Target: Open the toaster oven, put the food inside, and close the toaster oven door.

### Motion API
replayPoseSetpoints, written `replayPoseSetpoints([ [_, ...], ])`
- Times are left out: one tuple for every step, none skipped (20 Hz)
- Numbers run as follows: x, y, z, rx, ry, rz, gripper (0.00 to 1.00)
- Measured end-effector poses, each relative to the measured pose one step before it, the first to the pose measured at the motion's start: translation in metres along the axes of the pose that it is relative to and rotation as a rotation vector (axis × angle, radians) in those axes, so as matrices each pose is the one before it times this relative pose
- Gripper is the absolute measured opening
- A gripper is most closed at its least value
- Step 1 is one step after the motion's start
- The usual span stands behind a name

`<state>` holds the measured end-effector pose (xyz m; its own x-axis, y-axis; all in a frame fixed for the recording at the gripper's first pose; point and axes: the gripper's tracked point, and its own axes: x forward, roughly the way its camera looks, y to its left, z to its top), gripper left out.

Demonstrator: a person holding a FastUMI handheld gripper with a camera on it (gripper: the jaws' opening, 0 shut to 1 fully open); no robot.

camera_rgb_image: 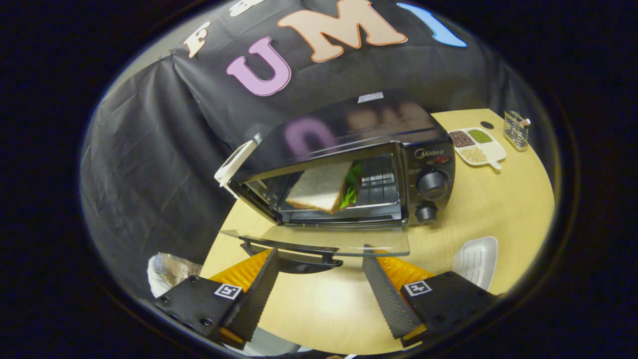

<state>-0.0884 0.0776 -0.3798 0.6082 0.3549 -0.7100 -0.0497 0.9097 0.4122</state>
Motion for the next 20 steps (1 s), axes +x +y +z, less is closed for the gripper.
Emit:
replayPoseSetpoints([
  [0.00055, 0.00069, 0.00541, 0.00627, -0.00825, 0.00254, 1.0],
  [0.00124, 0.00038, 0.00409, 0.00704, -0.00783, 0.00185, 1.0],
  [0.00123, 0.0009, 0.00514, 0.0101, -0.00711, 0.00179, 1.0],
  [0.00144, 0.00109, 0.00409, 0.00987, -0.00751, 0.0004, 1.0],
  [0.00091, 0.00066, 0.00653, 0.00314, -0.01245, -0.00032, 1.0],
  [0.00118, 0.00031, 0.00612, -0.00477, -0.01449, -0.00213, 1.0],
  [0.00192, 0.00009, 0.00685, -0.01365, -0.01589, -0.0043, 1.0],
  [0.0019, -0.0014, 0.0059, -0.0274, -0.01224, -0.01552, 1.0],
  [0.00207, -0.00486, 0.00554, -0.04292, -0.0076, -0.02432, 1.0],
  [0.00411, -0.00685, 0.00586, -0.042, -0.00848, -0.02365, 1.0],
  [0.00224, 0.00071, 0.00441, -0.02194, -0.00739, -0.00122, 0.99],
  [0.00374, 0.00156, 0.00362, -0.00362, -0.00743, 0.00351, 0.99],
  [0.0029, 0.00013, 0.00378, 0.00163, -0.0044, -0.00099, 0.99],
  [0.00226, -0.00051, 0.00241, 0.00285, -0.00238, -0.00059, 0.99],
  [0.00078, 0.00136, 0.00186, 0.00568, 0.00114, 0.00759, 0.99],
  [0.00206, 0.00366, 0.0003, 0.0085, -0.00154, 0.00774, 0.99],
  [0.00067, 0.00066, 0.0009, -0.00168, -0.00338, 0.00365, 0.99],
  [0.00012, 0.00029, -0.00003, -0.00824, -0.0008, 0.00221, 0.99],
  [0.00089, 0.00008, -0.00036, -0.00932, -0.00182, 0.00216, 0.99],
  [-0.00032, 0.00228, -0.00103, -0.00658, -0.00033, 0.00077, 1.0],
])
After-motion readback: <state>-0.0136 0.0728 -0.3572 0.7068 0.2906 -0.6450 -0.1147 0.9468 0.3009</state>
